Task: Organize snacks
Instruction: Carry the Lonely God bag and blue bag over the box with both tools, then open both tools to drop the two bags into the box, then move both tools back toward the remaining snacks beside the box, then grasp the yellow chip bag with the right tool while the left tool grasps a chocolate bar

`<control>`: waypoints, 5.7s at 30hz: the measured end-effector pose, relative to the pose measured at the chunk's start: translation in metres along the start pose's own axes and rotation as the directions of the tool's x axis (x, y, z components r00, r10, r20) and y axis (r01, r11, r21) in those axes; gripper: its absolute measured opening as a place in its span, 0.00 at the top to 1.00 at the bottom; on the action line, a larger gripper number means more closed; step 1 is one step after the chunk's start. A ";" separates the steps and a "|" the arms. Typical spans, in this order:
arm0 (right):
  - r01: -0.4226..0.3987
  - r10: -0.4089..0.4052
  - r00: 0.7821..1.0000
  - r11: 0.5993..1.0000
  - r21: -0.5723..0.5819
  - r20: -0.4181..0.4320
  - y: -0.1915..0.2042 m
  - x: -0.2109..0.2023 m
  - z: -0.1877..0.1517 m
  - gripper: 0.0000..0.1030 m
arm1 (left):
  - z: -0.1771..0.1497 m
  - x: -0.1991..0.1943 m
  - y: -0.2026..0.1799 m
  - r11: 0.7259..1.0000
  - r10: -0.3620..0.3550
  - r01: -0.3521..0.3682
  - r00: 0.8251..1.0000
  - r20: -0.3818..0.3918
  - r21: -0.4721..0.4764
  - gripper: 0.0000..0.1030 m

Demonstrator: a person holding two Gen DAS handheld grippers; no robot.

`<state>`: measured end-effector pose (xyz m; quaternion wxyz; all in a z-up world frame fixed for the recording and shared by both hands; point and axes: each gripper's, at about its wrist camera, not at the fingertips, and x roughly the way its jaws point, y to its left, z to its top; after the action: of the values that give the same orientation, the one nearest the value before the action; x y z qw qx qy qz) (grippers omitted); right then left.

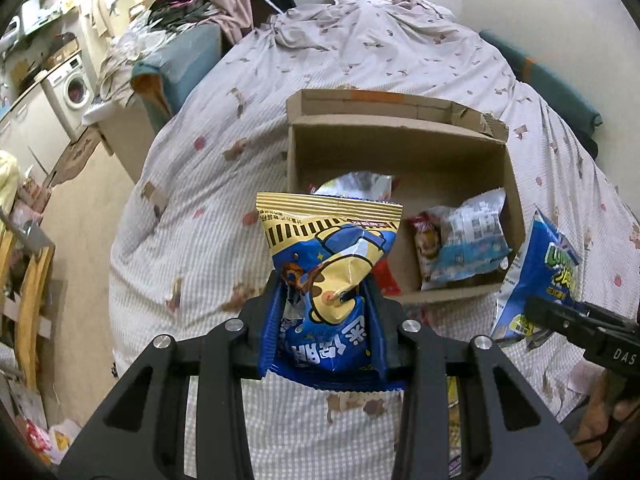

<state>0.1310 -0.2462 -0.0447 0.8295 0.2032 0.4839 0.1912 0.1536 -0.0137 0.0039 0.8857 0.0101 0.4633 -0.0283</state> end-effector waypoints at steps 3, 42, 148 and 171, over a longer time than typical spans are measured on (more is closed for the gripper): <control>0.001 -0.002 1.000 1.000 0.011 0.030 -0.002 -0.002 0.006 0.50 | 0.008 0.003 -0.007 0.999 -0.003 0.002 1.000 0.008 0.033 0.68; -0.086 0.085 0.996 0.994 -0.065 -0.013 0.011 0.071 0.056 0.15 | 0.020 0.080 -0.014 0.999 -0.026 0.027 0.999 -0.023 0.044 0.64; 0.269 -0.201 0.892 0.956 0.119 -0.406 -0.061 0.087 -0.072 0.45 | -0.099 0.033 0.000 0.995 -0.046 0.029 0.980 -0.194 -0.093 0.09; 0.142 -0.115 0.982 0.973 0.183 -0.153 -0.077 -0.004 -0.056 0.52 | -0.144 0.103 -0.104 0.982 -0.046 0.113 0.917 -0.397 0.148 0.59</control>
<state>0.0894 -0.3053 -0.1069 0.7801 0.2367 0.5699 0.1032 0.0877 -0.1157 -0.1620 0.7691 0.0714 0.6271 -0.1007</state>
